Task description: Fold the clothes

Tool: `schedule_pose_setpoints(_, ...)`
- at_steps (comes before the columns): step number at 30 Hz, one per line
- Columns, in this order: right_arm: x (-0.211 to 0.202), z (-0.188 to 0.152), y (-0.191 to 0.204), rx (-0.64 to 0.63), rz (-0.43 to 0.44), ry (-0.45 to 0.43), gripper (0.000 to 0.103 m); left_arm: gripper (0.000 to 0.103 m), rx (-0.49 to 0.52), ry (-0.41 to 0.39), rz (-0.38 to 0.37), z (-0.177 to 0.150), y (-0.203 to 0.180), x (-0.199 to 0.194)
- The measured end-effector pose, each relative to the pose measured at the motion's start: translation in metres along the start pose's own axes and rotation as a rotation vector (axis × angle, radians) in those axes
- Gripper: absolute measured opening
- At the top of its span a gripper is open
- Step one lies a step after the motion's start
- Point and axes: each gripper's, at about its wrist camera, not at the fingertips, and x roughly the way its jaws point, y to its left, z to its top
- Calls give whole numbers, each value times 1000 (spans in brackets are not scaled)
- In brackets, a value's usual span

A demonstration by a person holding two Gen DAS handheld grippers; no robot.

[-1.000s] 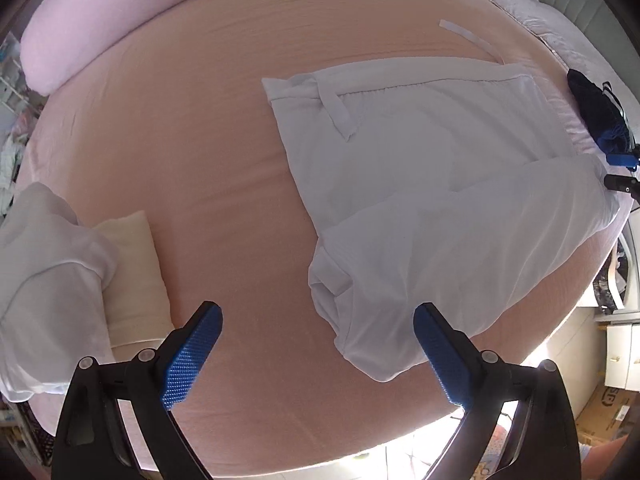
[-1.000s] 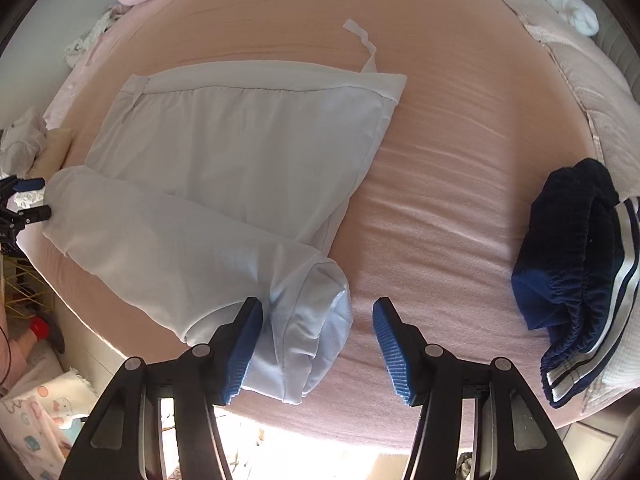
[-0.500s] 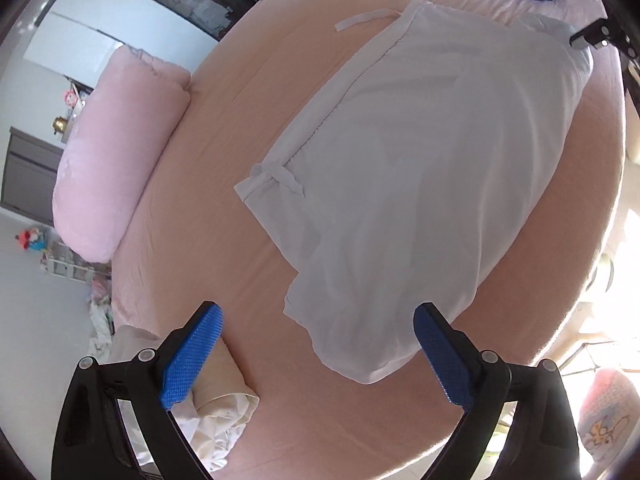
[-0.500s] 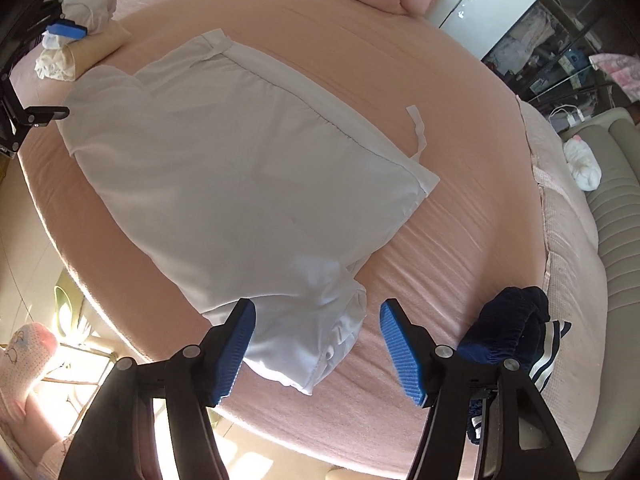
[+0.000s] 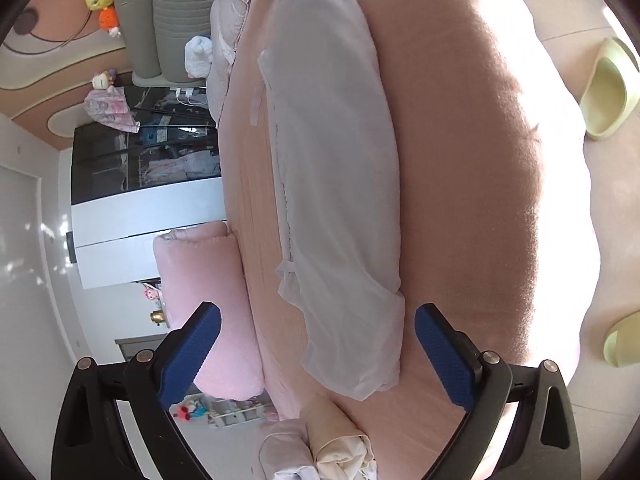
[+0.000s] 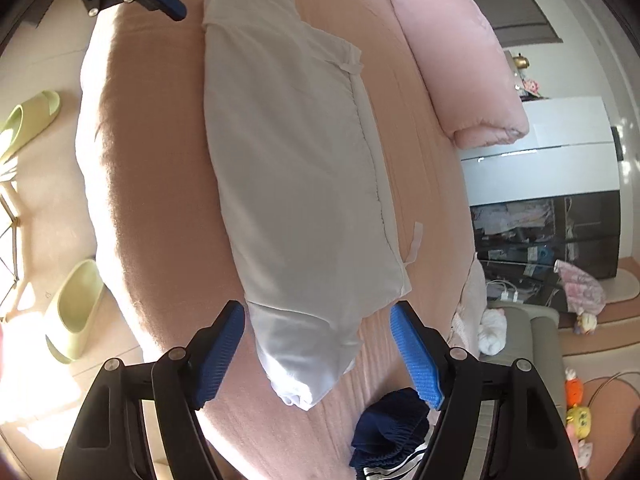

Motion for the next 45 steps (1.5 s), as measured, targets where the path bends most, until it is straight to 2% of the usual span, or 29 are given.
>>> schedule_pose_setpoints(4, 7, 5, 22, -118, -66, -11, 75, 99, 10, 24, -14, -6, -2, 7)
schedule_pose_setpoints(7, 17, 10, 28, -125, -14, 8, 75, 99, -33, 56, -66, -3, -3, 19)
schedule_pose_setpoints(12, 30, 13, 28, -84, 7, 44, 76, 103, -4, 39, -6, 4, -11, 27)
schedule_pose_setpoints(14, 32, 12, 28, -76, -15, 48, 82, 103, -7, 38, -12, 6, -10, 30)
schedule_pose_setpoints(17, 35, 10, 30, -110, -81, 59, 84, 103, -38, 58, -28, 8, -4, 38)
schedule_pose_setpoints(19, 43, 5, 34, -152, -137, 83, 84, 103, -62, 89, -39, 3, -1, 44)
schedule_pose_setpoints(21, 50, -1, 35, -171, -158, 118, 84, 103, -80, 125, -54, -3, 2, 50)
schedule_pose_setpoints(23, 54, -7, 30, -150, -151, 132, 84, 103, -65, 156, -53, -11, 1, 55)
schedule_pose_setpoints(26, 56, -11, 25, -103, -139, 154, 84, 103, -102, 200, -82, -23, 5, 59)
schedule_pose_setpoints(28, 56, -9, 27, -117, -145, 155, 84, 103, -128, 227, -83, -21, 7, 62)
schedule_pose_setpoints(30, 56, -6, 29, -133, -152, 154, 84, 103, -108, 206, -51, -12, 5, 60)
schedule_pose_setpoints(33, 56, 1, 34, -162, -176, 136, 84, 103, -22, 135, 71, 8, -3, 58)
schedule_pose_setpoints(35, 59, 6, 31, -158, -170, 132, 84, 103, 8, 112, 112, 21, -7, 62)
schedule_pose_setpoints(38, 62, 11, 24, -148, -159, 117, 84, 103, 28, 101, 92, 27, -7, 66)
schedule_pose_setpoints(42, 69, 16, 20, -122, -159, 120, 84, 103, 2, 102, 59, 28, -2, 74)
schedule_pose_setpoints(43, 70, 17, 20, -120, -161, 117, 84, 103, -10, 112, 59, 27, 0, 76)
schedule_pose_setpoints(45, 71, 16, 21, -125, -172, 111, 85, 103, -20, 143, 109, 23, 3, 81)
